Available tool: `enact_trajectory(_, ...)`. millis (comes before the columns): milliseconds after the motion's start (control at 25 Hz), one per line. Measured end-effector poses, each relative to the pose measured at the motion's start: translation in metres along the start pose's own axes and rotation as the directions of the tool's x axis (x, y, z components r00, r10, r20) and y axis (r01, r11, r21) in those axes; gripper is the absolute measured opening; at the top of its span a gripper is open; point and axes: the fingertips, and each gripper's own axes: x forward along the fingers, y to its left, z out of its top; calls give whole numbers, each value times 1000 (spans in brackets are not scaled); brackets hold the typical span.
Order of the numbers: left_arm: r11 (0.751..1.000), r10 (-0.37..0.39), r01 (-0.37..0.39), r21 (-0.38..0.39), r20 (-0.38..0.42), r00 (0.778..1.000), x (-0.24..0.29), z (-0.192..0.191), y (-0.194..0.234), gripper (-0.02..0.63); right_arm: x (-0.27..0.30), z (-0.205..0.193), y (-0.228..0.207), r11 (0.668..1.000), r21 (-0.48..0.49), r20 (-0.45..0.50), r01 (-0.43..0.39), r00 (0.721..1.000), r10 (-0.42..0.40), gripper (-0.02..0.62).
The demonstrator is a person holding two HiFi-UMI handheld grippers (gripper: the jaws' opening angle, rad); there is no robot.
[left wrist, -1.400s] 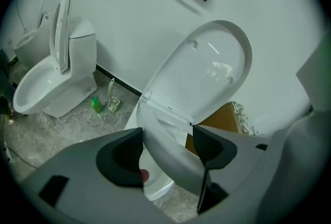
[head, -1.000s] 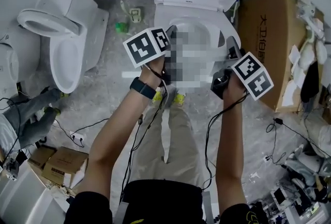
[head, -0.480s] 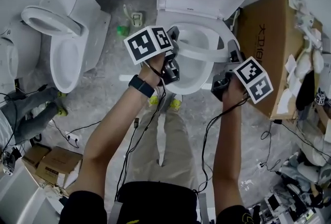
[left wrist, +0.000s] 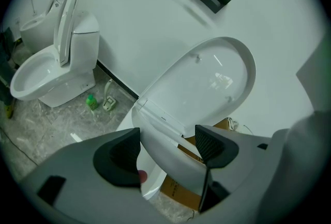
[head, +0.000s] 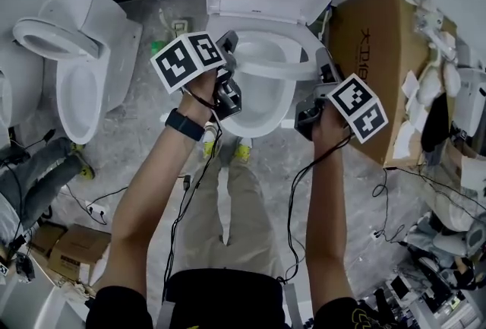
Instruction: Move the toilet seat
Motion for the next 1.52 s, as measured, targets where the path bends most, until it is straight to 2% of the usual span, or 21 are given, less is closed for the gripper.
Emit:
enact_trajectory(720, 999, -38, 39, -27, 29, 999, -1, 9, -5, 357, 3, 9, 6, 999, -4, 49, -50, 998, 50, 314)
enact_trajectory(1080, 998, -46, 47, -31, 26, 999, 0, 11, -7, 359, 1, 11, 8, 992, 15, 81, -129, 989, 127, 319)
enact_trajectory(1280, 998, -53, 54, -39, 32, 998, 1, 15, -8, 360, 2, 15, 11, 990, 2, 87, -144, 986, 143, 314)
enact_trajectory(1520, 997, -66, 67, -43, 24, 998, 5, 18, -12, 367, 2, 22, 17, 991, -81, 110, -106, 987, 114, 244)
